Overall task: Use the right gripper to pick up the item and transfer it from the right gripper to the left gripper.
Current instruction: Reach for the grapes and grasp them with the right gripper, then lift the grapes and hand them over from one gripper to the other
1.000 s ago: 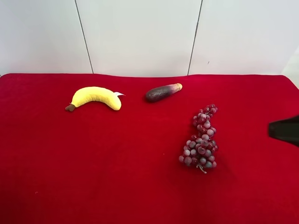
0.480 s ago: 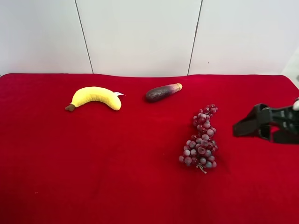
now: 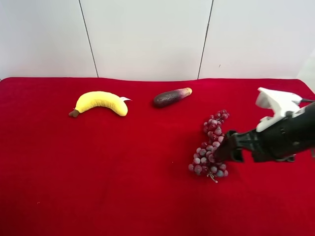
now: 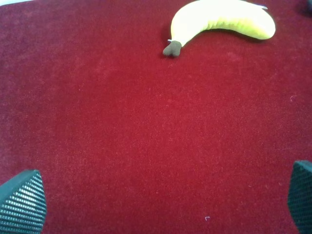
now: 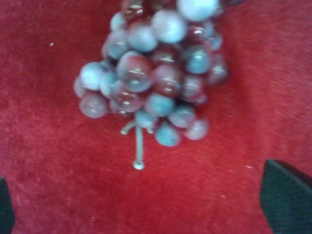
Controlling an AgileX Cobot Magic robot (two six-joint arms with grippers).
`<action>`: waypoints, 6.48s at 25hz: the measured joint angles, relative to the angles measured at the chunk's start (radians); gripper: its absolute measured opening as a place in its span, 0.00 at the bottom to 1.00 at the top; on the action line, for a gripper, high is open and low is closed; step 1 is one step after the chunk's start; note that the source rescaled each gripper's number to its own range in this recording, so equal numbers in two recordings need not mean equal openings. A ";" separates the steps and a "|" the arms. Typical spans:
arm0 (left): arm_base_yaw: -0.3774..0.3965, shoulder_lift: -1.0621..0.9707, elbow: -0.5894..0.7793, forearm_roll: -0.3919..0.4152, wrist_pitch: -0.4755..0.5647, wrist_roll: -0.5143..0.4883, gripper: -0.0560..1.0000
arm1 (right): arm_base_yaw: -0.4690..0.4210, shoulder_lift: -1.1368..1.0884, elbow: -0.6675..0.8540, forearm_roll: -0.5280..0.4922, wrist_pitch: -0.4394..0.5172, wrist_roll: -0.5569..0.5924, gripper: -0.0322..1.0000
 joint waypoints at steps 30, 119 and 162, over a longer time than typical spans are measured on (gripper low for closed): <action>0.000 0.000 0.000 0.000 0.000 0.000 1.00 | 0.029 0.465 -0.151 0.037 -0.210 0.093 1.00; 0.000 0.000 0.000 0.000 0.000 0.000 1.00 | 0.247 0.434 -0.989 0.391 0.531 -0.211 0.08; -0.142 1.032 -0.034 -1.173 -0.696 1.284 1.00 | 0.278 0.466 -1.026 0.336 0.456 -0.170 0.06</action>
